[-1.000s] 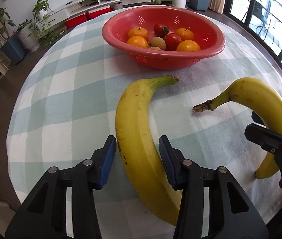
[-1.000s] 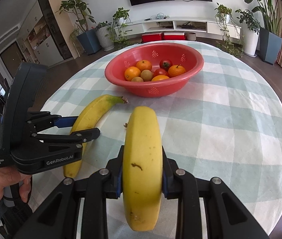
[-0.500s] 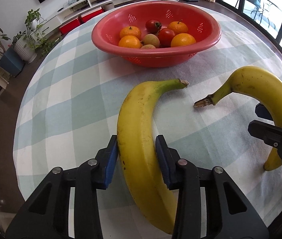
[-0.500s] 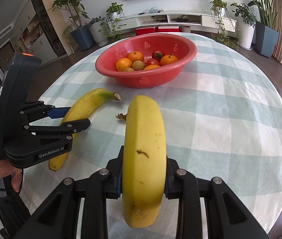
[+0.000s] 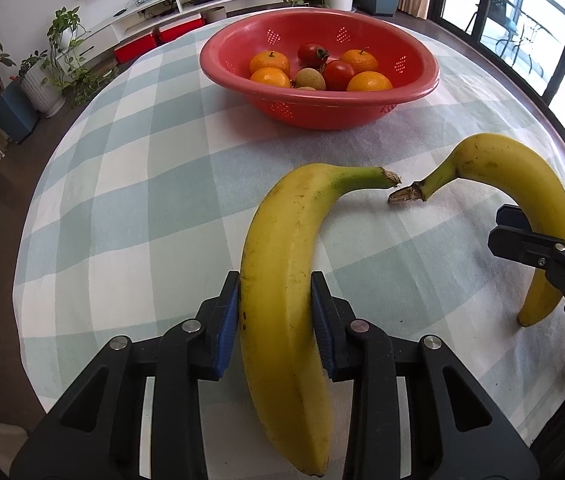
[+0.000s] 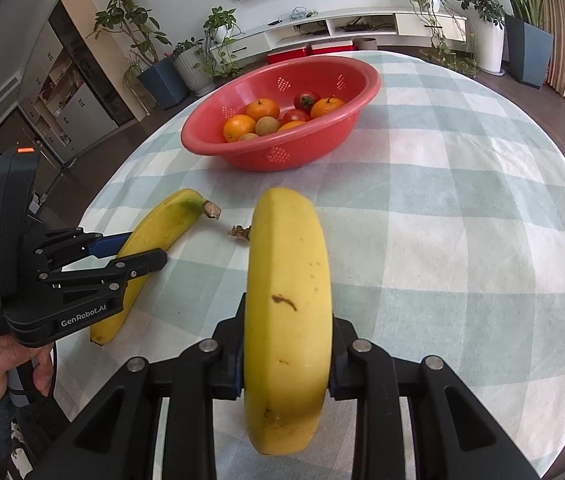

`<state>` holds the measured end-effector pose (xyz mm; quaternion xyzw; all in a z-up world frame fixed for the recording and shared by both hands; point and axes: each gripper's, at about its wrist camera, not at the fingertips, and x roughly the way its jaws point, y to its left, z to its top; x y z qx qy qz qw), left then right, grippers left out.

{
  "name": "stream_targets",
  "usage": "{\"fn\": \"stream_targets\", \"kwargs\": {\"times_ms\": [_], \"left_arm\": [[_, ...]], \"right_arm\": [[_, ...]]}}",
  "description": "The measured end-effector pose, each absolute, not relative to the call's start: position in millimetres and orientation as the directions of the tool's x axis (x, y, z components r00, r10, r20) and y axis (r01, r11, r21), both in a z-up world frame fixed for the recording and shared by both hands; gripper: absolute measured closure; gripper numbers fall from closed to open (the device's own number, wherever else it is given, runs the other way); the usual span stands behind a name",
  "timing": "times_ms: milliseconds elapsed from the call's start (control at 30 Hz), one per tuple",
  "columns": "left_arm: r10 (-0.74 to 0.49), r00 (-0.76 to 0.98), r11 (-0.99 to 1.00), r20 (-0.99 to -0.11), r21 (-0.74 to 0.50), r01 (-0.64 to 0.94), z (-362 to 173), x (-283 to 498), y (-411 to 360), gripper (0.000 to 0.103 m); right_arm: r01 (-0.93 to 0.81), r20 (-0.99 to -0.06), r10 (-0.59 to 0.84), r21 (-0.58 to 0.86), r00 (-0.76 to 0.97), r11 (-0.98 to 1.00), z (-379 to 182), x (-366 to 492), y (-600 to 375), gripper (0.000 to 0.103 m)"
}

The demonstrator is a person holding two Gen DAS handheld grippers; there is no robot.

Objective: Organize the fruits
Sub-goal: 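Lift both held bananas and carry them toward the red bowl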

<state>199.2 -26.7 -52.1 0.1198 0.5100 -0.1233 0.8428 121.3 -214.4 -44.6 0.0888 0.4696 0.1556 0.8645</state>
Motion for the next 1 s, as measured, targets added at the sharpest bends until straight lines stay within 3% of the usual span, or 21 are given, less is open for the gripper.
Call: {"fn": "stream_targets", "kwargs": {"times_ms": [400,1000], "left_arm": [[-0.235,0.452,0.955,-0.861,-0.120,0.270,-43.2,176.8,5.4,0.072],[-0.341,0.478,0.935,-0.809,-0.237,0.266,-26.7,162.5,21.4,0.072]], "right_arm": [[-0.202,-0.714,0.408,0.359,0.569,0.911,-27.8,111.0,-218.0,0.073],[-0.148,-0.654,0.397,0.403,0.644,0.903,-14.8,97.9,-236.8,0.073]]}}
